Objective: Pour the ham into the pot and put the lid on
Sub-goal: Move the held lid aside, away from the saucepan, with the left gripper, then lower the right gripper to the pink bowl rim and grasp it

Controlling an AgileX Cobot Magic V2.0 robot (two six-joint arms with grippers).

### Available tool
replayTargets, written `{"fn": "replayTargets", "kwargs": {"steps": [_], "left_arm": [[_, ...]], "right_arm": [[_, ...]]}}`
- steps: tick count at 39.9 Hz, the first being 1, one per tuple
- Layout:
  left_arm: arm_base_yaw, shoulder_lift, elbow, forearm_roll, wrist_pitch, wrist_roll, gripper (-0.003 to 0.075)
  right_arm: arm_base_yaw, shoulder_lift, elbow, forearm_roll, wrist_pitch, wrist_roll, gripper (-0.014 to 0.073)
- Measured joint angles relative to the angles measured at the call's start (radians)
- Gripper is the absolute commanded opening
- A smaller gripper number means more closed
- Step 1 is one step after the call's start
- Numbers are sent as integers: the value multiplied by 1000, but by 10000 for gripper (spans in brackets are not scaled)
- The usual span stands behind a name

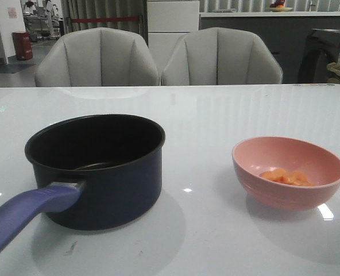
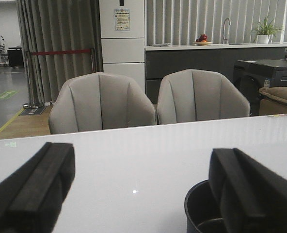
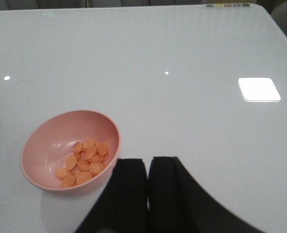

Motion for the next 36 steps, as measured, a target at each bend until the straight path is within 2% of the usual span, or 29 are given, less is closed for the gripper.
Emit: {"fn": "replayTargets", "kwargs": {"steps": [5,9,13,26,36], "left_arm": [[0,0,0,0,0,0,606],[0,0,0,0,0,0,606],[0,0,0,0,0,0,606],[0,0,0,0,-1,0,606],[0,0,0,0,-2,0,606]], "right_arm": [[0,49,-13,0,-31,0,231],[0,118,-52,0,-26,0,374],[13,202,-108,9,17,2,466],[20,654,-349,133,153,21,475],[20,1007,-529,154,230,18,475]]}}
